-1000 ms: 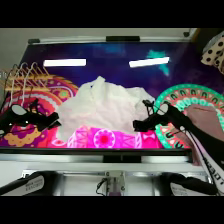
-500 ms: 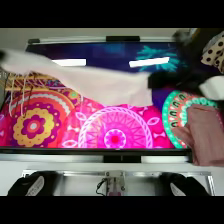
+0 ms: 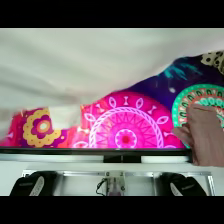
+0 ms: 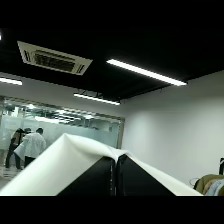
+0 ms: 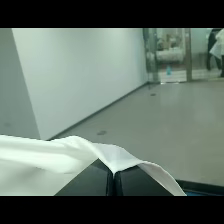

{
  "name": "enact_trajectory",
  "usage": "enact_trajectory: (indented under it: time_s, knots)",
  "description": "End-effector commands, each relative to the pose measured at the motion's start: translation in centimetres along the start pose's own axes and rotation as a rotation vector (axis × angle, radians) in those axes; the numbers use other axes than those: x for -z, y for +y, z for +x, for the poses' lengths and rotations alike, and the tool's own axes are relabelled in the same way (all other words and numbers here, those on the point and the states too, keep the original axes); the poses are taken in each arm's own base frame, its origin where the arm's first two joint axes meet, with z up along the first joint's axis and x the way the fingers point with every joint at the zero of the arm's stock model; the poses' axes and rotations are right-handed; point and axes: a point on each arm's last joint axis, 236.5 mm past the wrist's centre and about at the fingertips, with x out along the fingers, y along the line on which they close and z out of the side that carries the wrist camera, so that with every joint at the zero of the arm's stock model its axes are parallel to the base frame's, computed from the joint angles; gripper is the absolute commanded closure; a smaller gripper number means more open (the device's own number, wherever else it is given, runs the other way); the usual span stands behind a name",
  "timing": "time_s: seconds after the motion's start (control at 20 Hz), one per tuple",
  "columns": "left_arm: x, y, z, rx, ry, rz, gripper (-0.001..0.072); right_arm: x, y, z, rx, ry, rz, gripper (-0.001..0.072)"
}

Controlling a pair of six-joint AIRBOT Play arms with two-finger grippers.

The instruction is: Fold the shirts.

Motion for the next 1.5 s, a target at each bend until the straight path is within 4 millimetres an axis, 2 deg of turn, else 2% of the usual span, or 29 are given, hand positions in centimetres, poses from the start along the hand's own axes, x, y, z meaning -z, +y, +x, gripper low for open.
enact_trajectory:
  time_s: [0.0,0.1,0.3,0.35,0.5,0.6,0.7,0.8,0.9,1.0,1.1,1.15,1.2,1.25,1.3,1.35,1.4,1.45]
  knots:
    - [2.5,2.6,0.4,-0.091,0.088,0.080,0.0681,3.2,-2.4,-0.2,0.104,0.147,-0.007,0.0662]
    - [8.2,5.5,1.8,-0.147,0.254,0.084,0.0681,7.8,-5.4,1.8,0.192,0.315,-0.018,0.0662]
    - [22.3,11.6,4.5,-0.231,0.573,0.012,0.0680,17.6,-11.2,8.0,0.315,0.604,-0.046,0.0662]
    - [25.9,13.0,4.9,-0.250,0.645,-0.007,0.0680,20.5,-12.6,9.6,0.338,0.674,-0.050,0.0662]
    - [37.0,17.2,5.2,-0.308,0.870,-0.073,0.0680,31.1,-16.7,14.3,0.386,0.888,-0.061,0.0662]
    - [44.2,19.9,5.1,-0.346,0.993,-0.116,0.0680,38.0,-18.9,17.6,0.392,0.959,-0.060,0.0662]
    - [49.8,21.8,5.9,-0.370,1.039,-0.185,0.0680,43.0,-20.4,20.6,0.405,0.946,-0.022,0.0662]
    - [54.1,22.8,6.9,-0.390,1.027,-0.289,0.0680,46.7,-21.3,22.4,0.442,0.920,0.067,0.0662]
    - [58.1,23.4,6.8,-0.414,1.048,-0.387,0.0680,50.2,-22.0,22.6,0.492,0.942,0.158,0.0662]
    - [62.3,23.1,4.9,-0.420,1.149,-0.423,0.0679,53.6,-22.0,21.8,0.513,1.008,0.215,0.0662]
    - [66.1,21.5,2.2,-0.405,1.292,-0.461,0.0679,56.0,-21.5,21.3,0.510,1.061,0.263,0.0661]
    - [67.6,20.6,0.8,-0.393,1.360,-0.478,0.0679,56.7,-21.1,21.2,0.504,1.070,0.287,0.0661]
    - [68.7,19.7,-0.6,-0.382,1.426,-0.494,0.0679,56.8,-20.7,21.4,0.496,1.070,0.313,0.0661]
    - [69.2,19.1,-1.6,-0.374,1.474,-0.507,0.0652,56.4,-20.4,21.6,0.488,1.058,0.325,0.0608]
    - [69.2,18.7,-2.4,-0.367,1.511,-0.517,0.0506,55.5,-20.5,21.6,0.489,1.046,0.325,0.0389]
    - [68.7,18.6,-3.1,-0.363,1.550,-0.529,0.0229,54.0,-20.7,21.5,0.479,1.035,0.301,0.0161]
    - [67.6,18.8,-3.8,-0.359,1.597,-0.546,0.0069,52.0,-21.2,21.0,0.457,1.036,0.245,0.0159]
    - [66.0,19.4,-4.6,-0.360,1.653,-0.556,0.0071,49.9,-22.2,20.0,0.456,1.045,0.183,0.0159]
